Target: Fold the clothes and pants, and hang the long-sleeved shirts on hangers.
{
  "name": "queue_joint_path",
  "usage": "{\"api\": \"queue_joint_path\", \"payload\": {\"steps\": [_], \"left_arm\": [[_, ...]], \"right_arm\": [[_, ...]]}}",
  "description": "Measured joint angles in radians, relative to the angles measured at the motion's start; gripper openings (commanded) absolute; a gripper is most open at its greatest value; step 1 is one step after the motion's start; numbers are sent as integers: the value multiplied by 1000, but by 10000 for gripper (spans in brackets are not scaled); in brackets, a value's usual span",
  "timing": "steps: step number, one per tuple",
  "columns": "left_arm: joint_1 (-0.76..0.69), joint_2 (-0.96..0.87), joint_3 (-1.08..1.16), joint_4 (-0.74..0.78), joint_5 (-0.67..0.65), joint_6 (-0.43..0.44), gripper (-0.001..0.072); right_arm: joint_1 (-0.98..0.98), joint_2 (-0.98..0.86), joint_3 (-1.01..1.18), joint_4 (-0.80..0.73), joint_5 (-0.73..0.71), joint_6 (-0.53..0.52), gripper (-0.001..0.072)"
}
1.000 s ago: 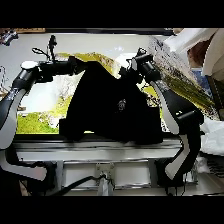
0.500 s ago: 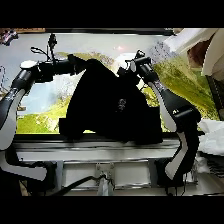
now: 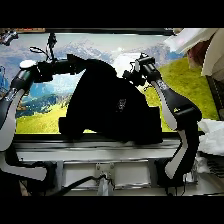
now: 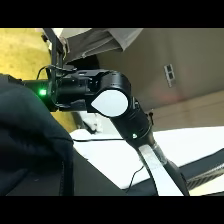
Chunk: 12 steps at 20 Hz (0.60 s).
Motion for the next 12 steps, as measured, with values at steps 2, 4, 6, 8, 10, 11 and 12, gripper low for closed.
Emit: {"api": "queue_joint_path", "payload": {"steps": [2,4,6,8,10,11,12], "left_arm": [[0,0,0,0,0,0,12],[0,0,0,0,-4,0,12],[0,0,0,-5,-12,0,12],[1,4,0,-7,-19,2,12],[3,10,0,-11,-26,6,12],[3,13,0,-14,-29,7,12],[3,16,0,-14,-35,9,12]], "right_arm": [[-1,0,0,1,7,-18,330],[0,-1,0,14,-3,-27,330],[8,-1,0,31,-15,-33,329],[18,-1,0,40,-29,-37,329],[26,-1,0,42,-38,-43,308],[27,-1,0,42,-41,-47,306],[29,-1,0,43,-43,-52,306]]}}
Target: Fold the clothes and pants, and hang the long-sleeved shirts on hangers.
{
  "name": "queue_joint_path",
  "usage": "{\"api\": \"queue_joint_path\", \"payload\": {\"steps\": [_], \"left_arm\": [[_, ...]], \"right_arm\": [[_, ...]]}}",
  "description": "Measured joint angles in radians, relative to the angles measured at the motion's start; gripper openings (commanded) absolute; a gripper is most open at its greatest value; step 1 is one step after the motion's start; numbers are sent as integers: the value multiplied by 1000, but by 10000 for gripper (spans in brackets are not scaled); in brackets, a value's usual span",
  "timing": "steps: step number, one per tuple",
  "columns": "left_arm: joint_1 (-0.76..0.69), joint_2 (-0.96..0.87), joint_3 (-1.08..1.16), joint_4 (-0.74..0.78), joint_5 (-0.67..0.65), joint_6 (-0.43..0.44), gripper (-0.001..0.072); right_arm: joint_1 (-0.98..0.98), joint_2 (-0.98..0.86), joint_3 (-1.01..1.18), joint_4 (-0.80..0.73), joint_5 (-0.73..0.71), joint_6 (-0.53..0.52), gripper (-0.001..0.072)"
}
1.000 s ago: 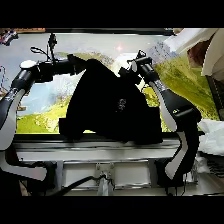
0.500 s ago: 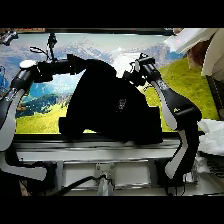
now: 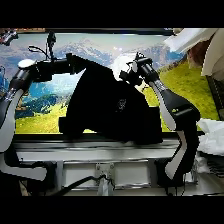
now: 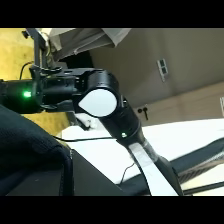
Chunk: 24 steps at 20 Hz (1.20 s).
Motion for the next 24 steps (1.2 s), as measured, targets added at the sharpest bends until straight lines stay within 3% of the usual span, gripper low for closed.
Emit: {"api": "queue_joint_path", "payload": {"steps": [5,8,14,18,24], "left_arm": [[1,31,0,-28,-29,8,12],[1,45,0,-32,-39,13,12],[6,51,0,-12,-43,16,12],[27,54,0,-3,-43,16,11],[50,159,0,-173,41,45,9]], "right_arm": [[3,0,0,3,2,-26,273],[4,0,0,11,3,-42,23],[4,4,14,60,-30,-87,19],[4,23,138,-17,17,-136,18],[4,202,290,-79,-117,-285,18]]}}
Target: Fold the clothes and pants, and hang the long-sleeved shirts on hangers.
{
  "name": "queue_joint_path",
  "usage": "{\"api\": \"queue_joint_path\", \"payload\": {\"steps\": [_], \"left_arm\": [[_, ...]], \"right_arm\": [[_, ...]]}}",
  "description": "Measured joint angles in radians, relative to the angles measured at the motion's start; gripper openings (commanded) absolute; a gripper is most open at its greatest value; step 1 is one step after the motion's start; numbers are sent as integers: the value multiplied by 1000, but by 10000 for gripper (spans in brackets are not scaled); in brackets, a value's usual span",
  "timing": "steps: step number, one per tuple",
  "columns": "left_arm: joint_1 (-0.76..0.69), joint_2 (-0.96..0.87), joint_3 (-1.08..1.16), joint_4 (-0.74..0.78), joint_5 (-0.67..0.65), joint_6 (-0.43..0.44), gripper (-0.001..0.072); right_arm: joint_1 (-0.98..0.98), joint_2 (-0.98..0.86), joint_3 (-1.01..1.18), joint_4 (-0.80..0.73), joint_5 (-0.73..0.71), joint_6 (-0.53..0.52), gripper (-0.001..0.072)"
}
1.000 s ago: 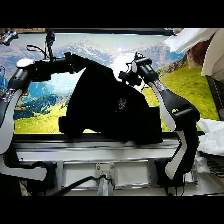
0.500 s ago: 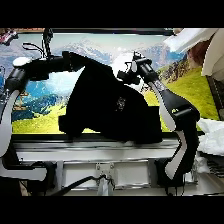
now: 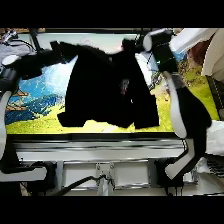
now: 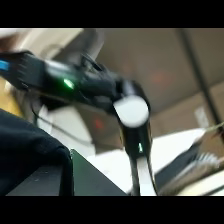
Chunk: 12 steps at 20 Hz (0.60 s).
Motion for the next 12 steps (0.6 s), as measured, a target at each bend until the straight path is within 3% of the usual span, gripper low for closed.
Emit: {"api": "queue_joint_path", "payload": {"steps": [6,8,12], "left_arm": [[5,274,0,4,224,76,10],[9,339,-3,163,257,30,10],[11,450,-79,597,229,-147,10]], "right_arm": [[18,260,24,109,-142,-195,18],[54,314,26,140,-151,-251,18],[151,344,-42,142,-136,-305,18]]}}
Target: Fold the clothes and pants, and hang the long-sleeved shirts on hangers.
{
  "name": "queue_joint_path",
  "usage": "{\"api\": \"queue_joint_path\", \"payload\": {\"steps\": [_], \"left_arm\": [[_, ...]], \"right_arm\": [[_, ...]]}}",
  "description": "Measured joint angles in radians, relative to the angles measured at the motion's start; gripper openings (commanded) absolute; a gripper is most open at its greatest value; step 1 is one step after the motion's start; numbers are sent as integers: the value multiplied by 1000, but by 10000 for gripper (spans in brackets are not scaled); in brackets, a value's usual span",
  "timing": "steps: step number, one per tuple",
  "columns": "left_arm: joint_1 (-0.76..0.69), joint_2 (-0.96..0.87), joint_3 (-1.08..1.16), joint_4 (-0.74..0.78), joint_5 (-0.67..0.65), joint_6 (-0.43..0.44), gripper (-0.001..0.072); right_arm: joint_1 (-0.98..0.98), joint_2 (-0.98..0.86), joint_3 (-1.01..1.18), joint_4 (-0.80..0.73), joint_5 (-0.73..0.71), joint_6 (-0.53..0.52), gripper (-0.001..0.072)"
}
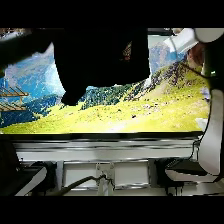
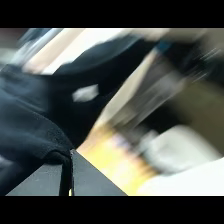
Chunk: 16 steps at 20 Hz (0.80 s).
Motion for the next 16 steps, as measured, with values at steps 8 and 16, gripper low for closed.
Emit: {"api": "queue_joint_path", "payload": {"steps": [8,16], "left_arm": [[2,343,-462,545,-21,-240,10],[2,668,-737,729,135,-381,12]], "right_arm": [[144,-227,-85,-14,95,-27,18],[201,-396,-87,-12,90,-56,18]]}}
